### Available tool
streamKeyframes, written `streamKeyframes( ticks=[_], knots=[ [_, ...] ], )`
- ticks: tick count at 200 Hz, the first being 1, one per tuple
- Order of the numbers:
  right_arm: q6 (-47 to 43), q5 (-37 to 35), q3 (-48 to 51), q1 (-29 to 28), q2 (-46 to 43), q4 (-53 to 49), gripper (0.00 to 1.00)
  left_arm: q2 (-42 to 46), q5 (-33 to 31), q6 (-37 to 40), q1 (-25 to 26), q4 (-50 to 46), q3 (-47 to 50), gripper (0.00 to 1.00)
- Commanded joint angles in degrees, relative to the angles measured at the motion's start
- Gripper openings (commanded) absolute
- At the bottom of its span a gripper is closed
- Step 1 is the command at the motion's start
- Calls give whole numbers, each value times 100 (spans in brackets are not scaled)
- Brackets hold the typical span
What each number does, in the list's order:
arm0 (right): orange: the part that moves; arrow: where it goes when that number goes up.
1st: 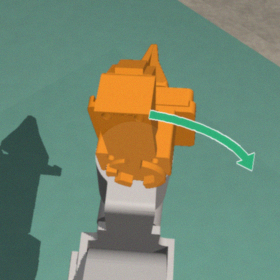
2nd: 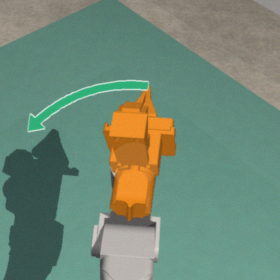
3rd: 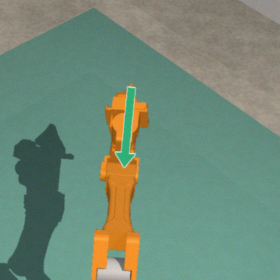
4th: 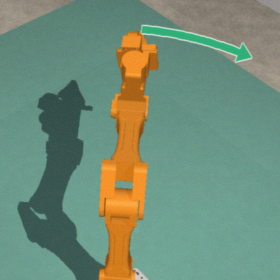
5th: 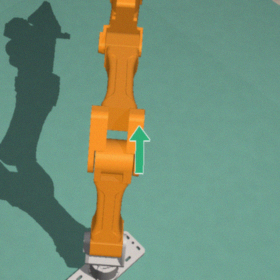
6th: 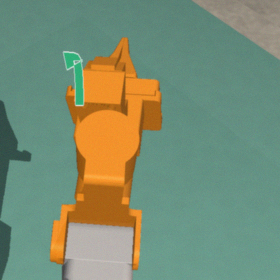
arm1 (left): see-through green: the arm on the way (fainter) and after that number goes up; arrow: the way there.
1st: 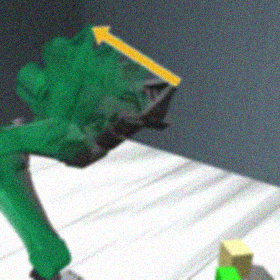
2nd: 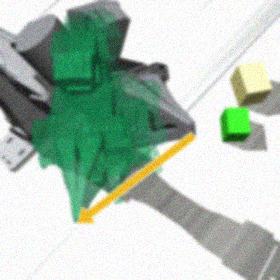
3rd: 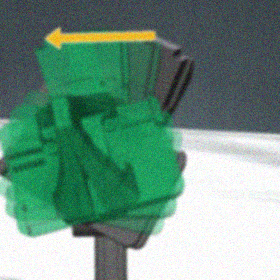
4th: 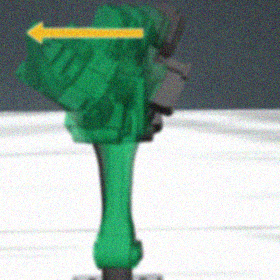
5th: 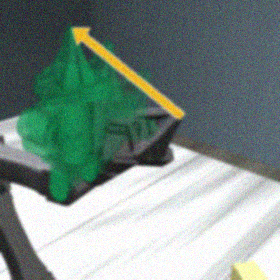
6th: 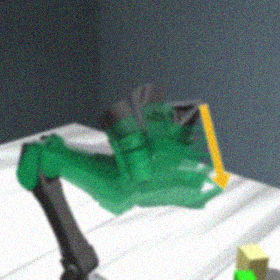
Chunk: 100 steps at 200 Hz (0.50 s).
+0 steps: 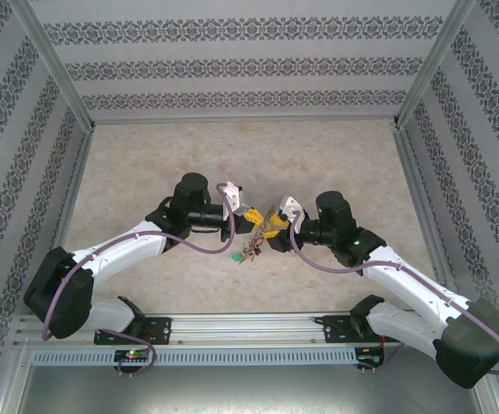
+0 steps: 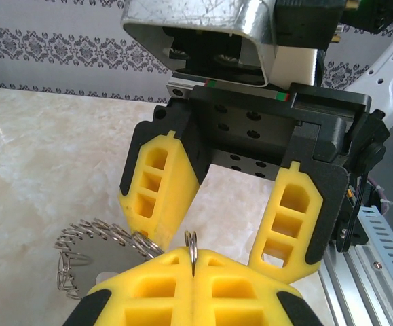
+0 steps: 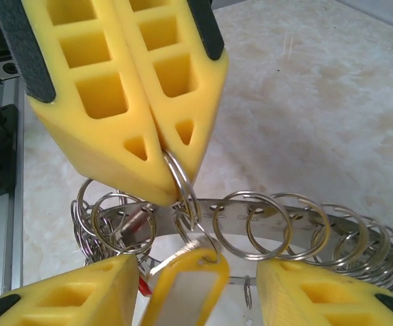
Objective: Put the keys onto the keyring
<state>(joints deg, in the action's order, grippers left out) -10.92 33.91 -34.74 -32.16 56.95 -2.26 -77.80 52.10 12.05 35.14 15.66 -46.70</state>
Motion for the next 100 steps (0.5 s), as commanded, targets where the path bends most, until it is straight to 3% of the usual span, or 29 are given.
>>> streamKeyframes(
  ticks=[1,28,64,100],
  knots=[
    [-66,-130,94,-88,-137,232,49,224,185,158,-41,71,-268,0],
    [-134,-176,77,-121,-149,319,38,201,195,154,-41,60,-296,0],
    [-184,-753,176,-133,-257,416,27,199,195,176,-33,1,-341,0],
    [-119,-894,227,-141,-394,563,28,187,208,227,-38,-80,-349,0]
  ],
)
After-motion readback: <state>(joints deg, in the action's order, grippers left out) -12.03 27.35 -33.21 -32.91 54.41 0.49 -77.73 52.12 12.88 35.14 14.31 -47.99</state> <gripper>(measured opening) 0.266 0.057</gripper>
